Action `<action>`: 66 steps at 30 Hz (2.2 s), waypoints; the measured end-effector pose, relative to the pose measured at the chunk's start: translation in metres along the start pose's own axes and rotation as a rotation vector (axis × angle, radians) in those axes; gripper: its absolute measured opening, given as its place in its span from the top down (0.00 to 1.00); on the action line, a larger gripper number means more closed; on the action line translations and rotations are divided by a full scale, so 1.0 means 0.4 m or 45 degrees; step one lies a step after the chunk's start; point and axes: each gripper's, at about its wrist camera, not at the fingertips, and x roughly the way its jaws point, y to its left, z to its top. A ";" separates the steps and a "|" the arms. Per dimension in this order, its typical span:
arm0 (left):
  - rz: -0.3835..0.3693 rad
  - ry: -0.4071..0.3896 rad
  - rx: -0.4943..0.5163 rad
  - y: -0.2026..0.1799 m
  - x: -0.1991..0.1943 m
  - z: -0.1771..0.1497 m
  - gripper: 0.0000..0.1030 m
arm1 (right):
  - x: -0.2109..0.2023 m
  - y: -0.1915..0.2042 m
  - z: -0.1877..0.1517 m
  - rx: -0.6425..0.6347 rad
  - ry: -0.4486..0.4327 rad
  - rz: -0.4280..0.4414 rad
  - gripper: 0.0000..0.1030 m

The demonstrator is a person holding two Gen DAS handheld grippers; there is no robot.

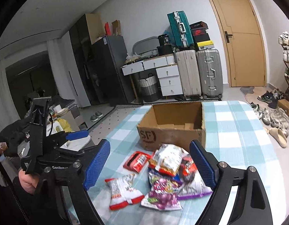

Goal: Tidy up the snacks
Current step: 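Move both tools back over the snack pile, then grasp the white noodle-snack bag with the left gripper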

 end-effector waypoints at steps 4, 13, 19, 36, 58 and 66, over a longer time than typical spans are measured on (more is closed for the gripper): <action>-0.003 0.025 -0.003 -0.002 0.008 -0.022 0.01 | -0.014 -0.007 -0.023 0.025 0.002 -0.014 0.13; -0.008 0.067 -0.031 0.008 0.039 -0.057 0.01 | -0.021 -0.010 -0.065 0.052 0.037 0.002 0.12; -0.028 0.116 -0.055 0.017 0.077 -0.091 0.01 | -0.023 -0.010 -0.102 0.065 0.049 -0.007 0.11; -0.121 0.276 -0.029 -0.018 0.210 -0.176 0.01 | -0.002 -0.045 -0.162 0.132 0.113 -0.006 0.11; -0.327 0.335 -0.099 -0.022 0.285 -0.235 0.45 | 0.002 -0.077 -0.197 0.194 0.141 -0.008 0.11; -0.337 0.335 -0.094 -0.028 0.274 -0.240 0.48 | 0.006 -0.084 -0.209 0.217 0.158 -0.012 0.11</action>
